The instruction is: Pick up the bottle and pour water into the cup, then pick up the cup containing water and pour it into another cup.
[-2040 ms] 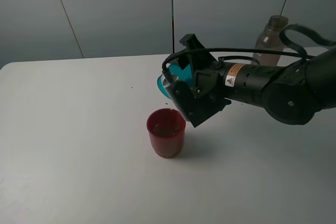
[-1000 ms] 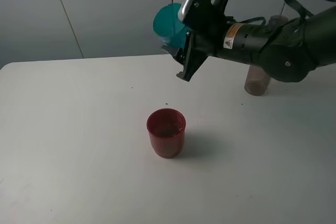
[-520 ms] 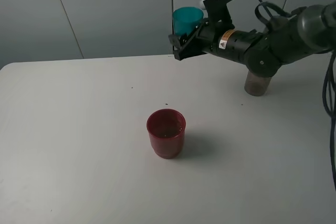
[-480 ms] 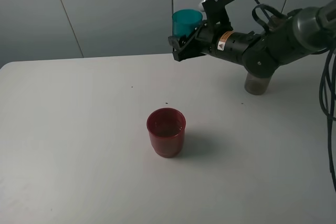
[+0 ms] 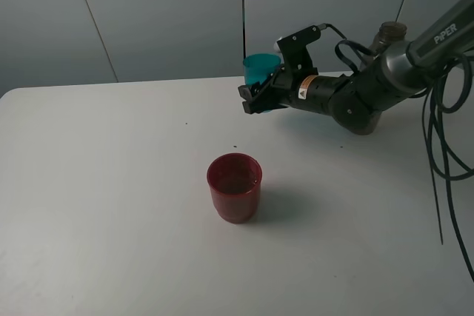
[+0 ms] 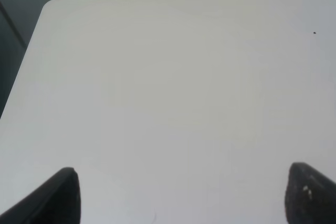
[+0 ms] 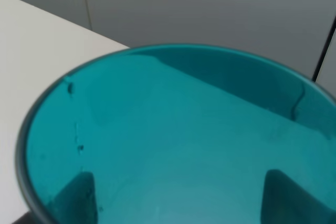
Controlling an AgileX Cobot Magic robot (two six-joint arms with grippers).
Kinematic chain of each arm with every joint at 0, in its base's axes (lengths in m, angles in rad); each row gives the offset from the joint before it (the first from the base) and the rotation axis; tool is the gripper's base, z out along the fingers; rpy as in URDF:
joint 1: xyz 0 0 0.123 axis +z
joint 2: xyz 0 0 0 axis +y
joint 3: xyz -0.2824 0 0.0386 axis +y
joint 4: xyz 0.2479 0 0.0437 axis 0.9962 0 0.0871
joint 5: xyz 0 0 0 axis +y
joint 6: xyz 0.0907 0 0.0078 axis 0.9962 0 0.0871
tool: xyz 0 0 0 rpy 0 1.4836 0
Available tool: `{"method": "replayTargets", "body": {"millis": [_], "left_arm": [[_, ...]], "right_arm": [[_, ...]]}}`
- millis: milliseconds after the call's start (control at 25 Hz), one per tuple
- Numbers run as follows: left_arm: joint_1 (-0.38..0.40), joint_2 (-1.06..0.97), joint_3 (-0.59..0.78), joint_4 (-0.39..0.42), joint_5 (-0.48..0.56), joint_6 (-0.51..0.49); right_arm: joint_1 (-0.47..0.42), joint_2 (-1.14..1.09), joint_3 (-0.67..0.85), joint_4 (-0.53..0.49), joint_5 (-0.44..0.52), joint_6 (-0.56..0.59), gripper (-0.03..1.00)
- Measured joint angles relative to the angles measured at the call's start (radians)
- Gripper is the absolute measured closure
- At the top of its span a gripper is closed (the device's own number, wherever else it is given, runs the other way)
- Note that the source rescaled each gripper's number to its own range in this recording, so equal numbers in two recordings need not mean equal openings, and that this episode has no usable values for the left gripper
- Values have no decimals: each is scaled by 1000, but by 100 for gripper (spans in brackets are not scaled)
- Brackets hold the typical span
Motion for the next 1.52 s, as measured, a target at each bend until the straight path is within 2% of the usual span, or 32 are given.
{"method": "replayTargets", "body": {"millis": [880,920,960,1000,1040,1080,1160,1520], "left_arm": [[0,0,0,0,0,0],[0,0,0,0,0,0],[0,0,0,0,0,0],[0,0,0,0,0,0],[0,0,0,0,0,0],[0,0,0,0,0,0],[0,0,0,0,0,0],[0,0,0,0,0,0]], "right_arm": [[0,84,-4,-17,45,18,90],[0,84,-4,-17,45,23,84],[0,84,-4,-17,45,25,66],[0,84,-4,-17,45,27,38],[0,82,-4,-17,45,29,15],[0,77,-4,-17,45,29,5],[0,56,-4,-17,47,29,-1],[0,-97,10,-53,80,51,-3]]}}
